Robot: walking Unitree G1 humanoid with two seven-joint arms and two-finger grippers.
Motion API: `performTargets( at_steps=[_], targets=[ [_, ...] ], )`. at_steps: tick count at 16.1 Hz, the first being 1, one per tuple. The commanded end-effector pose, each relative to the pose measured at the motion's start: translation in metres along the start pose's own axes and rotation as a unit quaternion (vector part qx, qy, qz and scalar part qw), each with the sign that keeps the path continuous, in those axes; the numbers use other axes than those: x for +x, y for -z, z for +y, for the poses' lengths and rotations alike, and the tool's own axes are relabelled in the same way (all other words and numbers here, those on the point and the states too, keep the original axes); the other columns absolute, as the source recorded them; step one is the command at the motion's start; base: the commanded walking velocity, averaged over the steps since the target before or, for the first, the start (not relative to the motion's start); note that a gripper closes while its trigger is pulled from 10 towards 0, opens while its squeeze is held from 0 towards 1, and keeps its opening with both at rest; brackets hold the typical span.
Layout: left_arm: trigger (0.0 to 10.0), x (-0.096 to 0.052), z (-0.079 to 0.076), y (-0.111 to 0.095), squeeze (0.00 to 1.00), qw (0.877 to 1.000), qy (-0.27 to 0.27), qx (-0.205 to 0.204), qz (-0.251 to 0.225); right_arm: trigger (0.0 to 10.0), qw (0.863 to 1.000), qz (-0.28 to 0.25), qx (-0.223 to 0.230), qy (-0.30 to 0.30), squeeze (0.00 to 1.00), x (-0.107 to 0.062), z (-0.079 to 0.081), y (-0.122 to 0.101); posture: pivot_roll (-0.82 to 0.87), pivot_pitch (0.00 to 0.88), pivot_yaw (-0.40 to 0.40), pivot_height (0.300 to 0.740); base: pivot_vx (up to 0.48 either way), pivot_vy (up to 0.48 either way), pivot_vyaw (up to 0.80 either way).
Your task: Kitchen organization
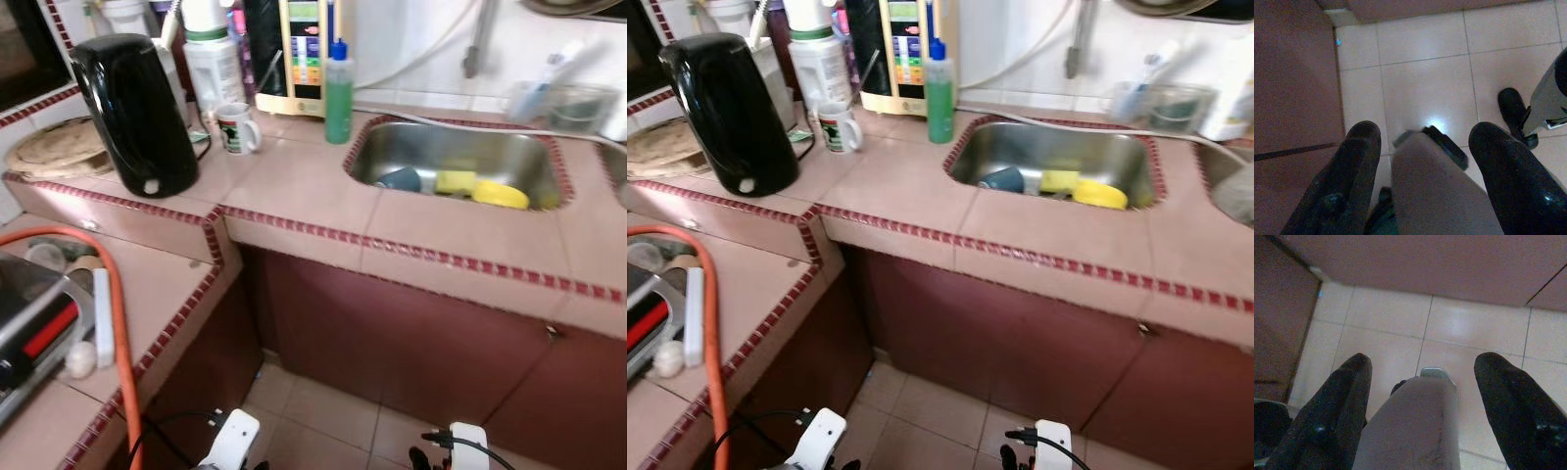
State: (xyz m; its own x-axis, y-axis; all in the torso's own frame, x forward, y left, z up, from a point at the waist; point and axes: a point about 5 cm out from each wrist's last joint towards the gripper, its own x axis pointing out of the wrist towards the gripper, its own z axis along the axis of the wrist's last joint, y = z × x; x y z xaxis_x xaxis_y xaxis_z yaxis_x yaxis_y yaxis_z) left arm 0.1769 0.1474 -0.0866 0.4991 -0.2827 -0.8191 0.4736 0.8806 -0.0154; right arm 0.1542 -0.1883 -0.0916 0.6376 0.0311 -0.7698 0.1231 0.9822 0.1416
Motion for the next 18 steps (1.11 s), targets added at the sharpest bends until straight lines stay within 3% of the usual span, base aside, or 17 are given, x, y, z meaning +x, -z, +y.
performTargets(
  at_steps=[1,8,14,18],
  targets=[
    [10.0,-0.0021,0.005,0.0056,0.0,1.0,-0.012,0.007,0.014,10.0,0.999,0.039,0.003,-0.006,0.0,-0.0036,0.0055,0.0189,-0.11,0.0,0.089,0.74,0.0,0.0,0.0],
    [10.0,-0.002,0.0066,0.0037,0.0,1.0,-0.016,0.005,0.009,10.0,0.999,0.044,-0.009,-0.006,0.0,-0.0026,0.0082,0.0185,-0.1,0.0,0.081,0.74,0.0,0.0,0.0],
    [10.0,-0.0031,0.0066,0.0053,0.0,1.0,-0.009,0.007,0.004,10.0,0.997,0.055,-0.055,-0.015,0.0,-0.001,0.0133,0.0183,-0.1,0.0,0.076,0.74,0.0,0.0,0.0],
    [10.0,-0.0009,0.0035,0.0007,0.0,1.0,-0.004,0.003,0.002,10.0,0.996,0.055,-0.076,-0.004,0.0,-0.0003,0.0127,0.0167,-0.1,0.0,0.071,0.74,0.0,-0.48,0.0]
  ],
)
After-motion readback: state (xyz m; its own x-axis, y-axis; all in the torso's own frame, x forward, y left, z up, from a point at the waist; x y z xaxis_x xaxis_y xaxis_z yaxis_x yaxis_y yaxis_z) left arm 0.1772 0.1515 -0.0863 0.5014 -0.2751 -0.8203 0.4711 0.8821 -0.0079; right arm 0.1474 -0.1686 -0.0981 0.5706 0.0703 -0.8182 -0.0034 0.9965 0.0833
